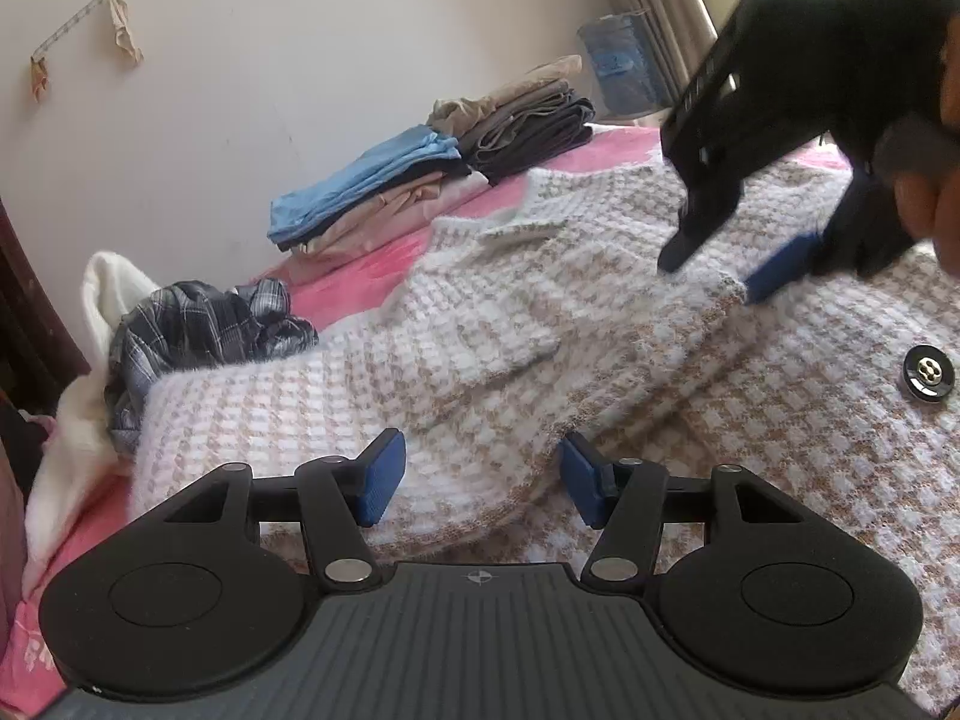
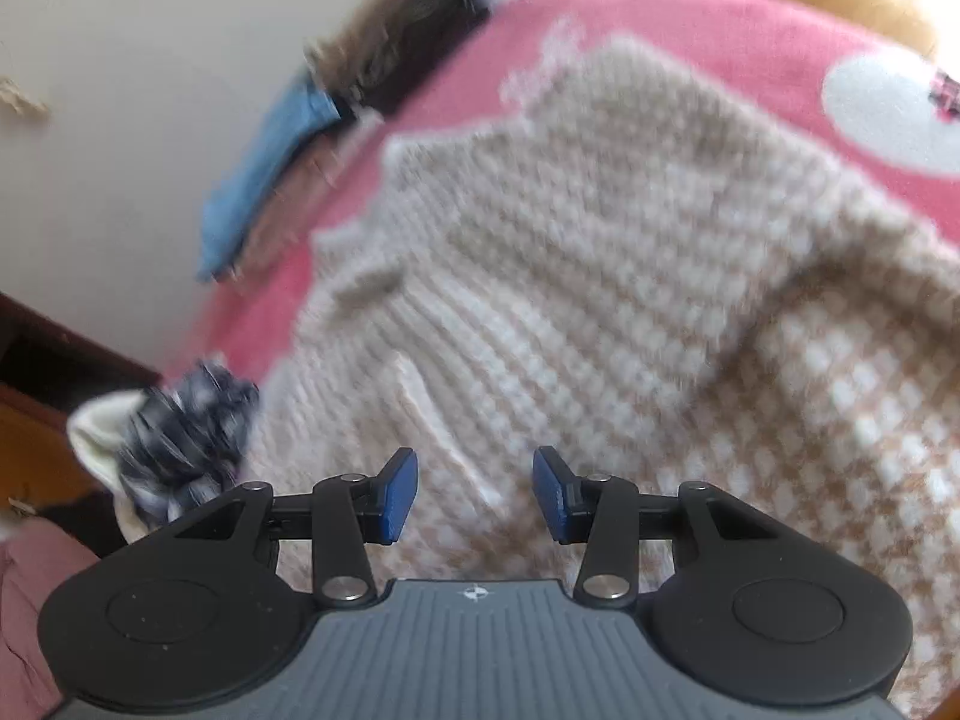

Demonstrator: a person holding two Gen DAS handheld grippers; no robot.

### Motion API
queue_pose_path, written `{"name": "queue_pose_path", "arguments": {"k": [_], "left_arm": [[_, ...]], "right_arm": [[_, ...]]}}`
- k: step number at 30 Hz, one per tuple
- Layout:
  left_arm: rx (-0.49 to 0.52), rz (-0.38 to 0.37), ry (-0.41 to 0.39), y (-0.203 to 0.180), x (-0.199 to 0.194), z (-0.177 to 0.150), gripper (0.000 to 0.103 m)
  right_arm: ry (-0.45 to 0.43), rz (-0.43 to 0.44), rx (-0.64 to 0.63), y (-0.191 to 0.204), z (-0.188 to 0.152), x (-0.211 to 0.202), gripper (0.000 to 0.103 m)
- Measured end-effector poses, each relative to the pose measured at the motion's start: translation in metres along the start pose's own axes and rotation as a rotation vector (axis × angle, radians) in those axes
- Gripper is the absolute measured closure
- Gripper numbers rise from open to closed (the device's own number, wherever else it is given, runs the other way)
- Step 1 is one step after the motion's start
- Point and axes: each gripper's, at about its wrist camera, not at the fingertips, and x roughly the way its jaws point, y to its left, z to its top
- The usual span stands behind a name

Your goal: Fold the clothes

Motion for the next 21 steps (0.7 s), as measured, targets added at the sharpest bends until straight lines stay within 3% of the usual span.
{"name": "queue_pose_path", "arguments": {"k": [4, 8, 9, 11, 16, 21], "left_arm": [[-0.012, 0.001, 0.007, 0.0, 0.001, 0.0, 0.046], [-0.034, 0.019, -0.024, 0.003, -0.002, 0.002, 0.046], [-0.04, 0.025, -0.038, 0.004, -0.003, 0.002, 0.046], [-0.055, 0.036, -0.075, 0.006, -0.009, 0.005, 0.046], [-0.097, 0.054, -0.217, 0.015, -0.033, 0.017, 0.046], [-0.182, 0.03, -0.21, 0.031, -0.033, 0.021, 0.045]], "right_arm": [[0.003, -0.026, -0.081, 0.011, -0.004, 0.005, 0.058], [0.001, -0.053, -0.196, 0.026, -0.012, 0.008, 0.064], [0.001, -0.06, -0.225, 0.029, -0.014, 0.009, 0.077], [-0.007, -0.071, -0.279, 0.036, -0.017, 0.01, 0.085], [-0.159, -0.066, -0.357, 0.052, -0.01, -0.018, 0.088], [-0.363, -0.128, -0.418, 0.056, 0.015, -0.064, 0.089]]}}
